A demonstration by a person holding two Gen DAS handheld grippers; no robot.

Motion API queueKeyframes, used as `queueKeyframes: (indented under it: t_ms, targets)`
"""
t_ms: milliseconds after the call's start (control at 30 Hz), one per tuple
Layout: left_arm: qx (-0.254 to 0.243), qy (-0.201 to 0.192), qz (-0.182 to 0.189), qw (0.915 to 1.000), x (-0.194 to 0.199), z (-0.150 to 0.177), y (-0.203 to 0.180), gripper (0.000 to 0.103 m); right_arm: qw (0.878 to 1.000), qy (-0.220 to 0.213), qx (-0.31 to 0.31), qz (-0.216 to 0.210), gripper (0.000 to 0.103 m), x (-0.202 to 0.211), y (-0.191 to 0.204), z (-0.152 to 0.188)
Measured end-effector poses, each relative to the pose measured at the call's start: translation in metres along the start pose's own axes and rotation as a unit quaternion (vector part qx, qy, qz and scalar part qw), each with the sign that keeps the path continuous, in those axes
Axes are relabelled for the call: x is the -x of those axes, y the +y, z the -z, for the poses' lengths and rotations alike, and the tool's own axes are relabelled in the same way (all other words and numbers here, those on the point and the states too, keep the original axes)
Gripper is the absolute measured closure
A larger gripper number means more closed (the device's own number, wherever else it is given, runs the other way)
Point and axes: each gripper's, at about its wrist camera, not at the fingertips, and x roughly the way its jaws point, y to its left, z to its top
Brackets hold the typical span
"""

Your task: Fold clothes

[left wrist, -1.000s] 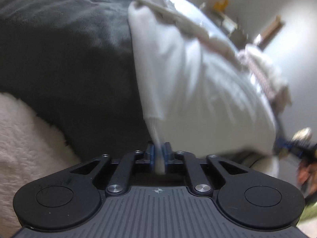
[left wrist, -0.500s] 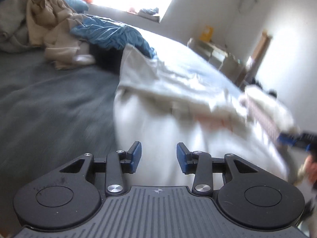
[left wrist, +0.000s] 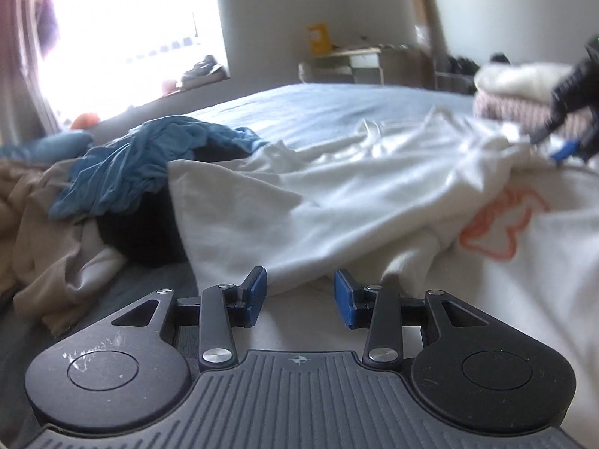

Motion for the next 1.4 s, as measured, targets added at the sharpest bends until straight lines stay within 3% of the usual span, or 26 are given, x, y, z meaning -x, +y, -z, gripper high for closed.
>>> queueKeyframes:
  t_ms: [100,133,167,333,467,533,633,733,800,900,1167,1267,1400]
  targets:
    - [0.021,0.001,0.014,0.9997,-0.005,0.006,0.002,0.063,1.0,0.004,0.019,-0.009,0.072,-0.007,0.005,0.001]
    - [0.029,-0.002,0.017,0.9995,-0.005,0.007,0.003,0.063,1.0,0.004,0.029,-0.012,0.087,-0.008,0.008,0.002]
    - [0.033,-0.005,0.019,0.9993,-0.006,0.008,0.004,0.063,0.999,-0.004,0.045,-0.01,0.095,-0.006,0.014,0.003]
    - [0.037,-0.015,0.036,0.9986,-0.003,0.008,0.005,0.063,0.989,-0.052,0.139,-0.012,0.097,0.016,0.067,-0.006]
    - [0.052,-0.016,0.054,0.9971,-0.005,0.006,0.011,0.063,0.976,-0.073,0.204,-0.028,0.097,0.013,0.14,-0.028]
    - [0.057,-0.014,0.053,0.9969,-0.007,0.004,0.011,0.063,0.964,-0.089,0.244,-0.051,0.097,0.02,0.181,-0.035]
    - [0.051,-0.015,0.042,0.9977,-0.007,0.001,0.007,0.063,0.934,-0.131,0.318,-0.092,0.097,0.05,0.232,-0.035]
    - [0.032,-0.015,0.045,0.9984,-0.004,0.0,-0.002,0.063,0.905,-0.174,0.379,-0.091,0.097,0.078,0.236,-0.03]
    - [0.02,-0.011,0.046,0.9987,-0.004,0.002,-0.008,0.063,0.905,-0.171,0.386,-0.052,0.097,0.07,0.209,-0.032]
    - [0.009,-0.006,0.044,0.999,-0.006,0.004,-0.013,0.063,0.933,-0.127,0.334,0.037,0.097,0.024,0.147,-0.045]
    - [0.044,-0.005,0.068,0.9967,-0.008,0.005,-0.001,0.063,0.941,-0.107,0.304,0.1,0.098,-0.01,0.097,-0.056]
    - [0.047,-0.003,0.071,0.9963,-0.009,0.006,0.001,0.063,0.93,-0.119,0.331,0.109,0.097,-0.01,0.105,-0.054]
    - [0.05,-0.001,0.073,0.9961,-0.007,0.008,0.002,0.063,0.908,-0.066,0.341,0.236,0.095,-0.053,0.079,-0.058]
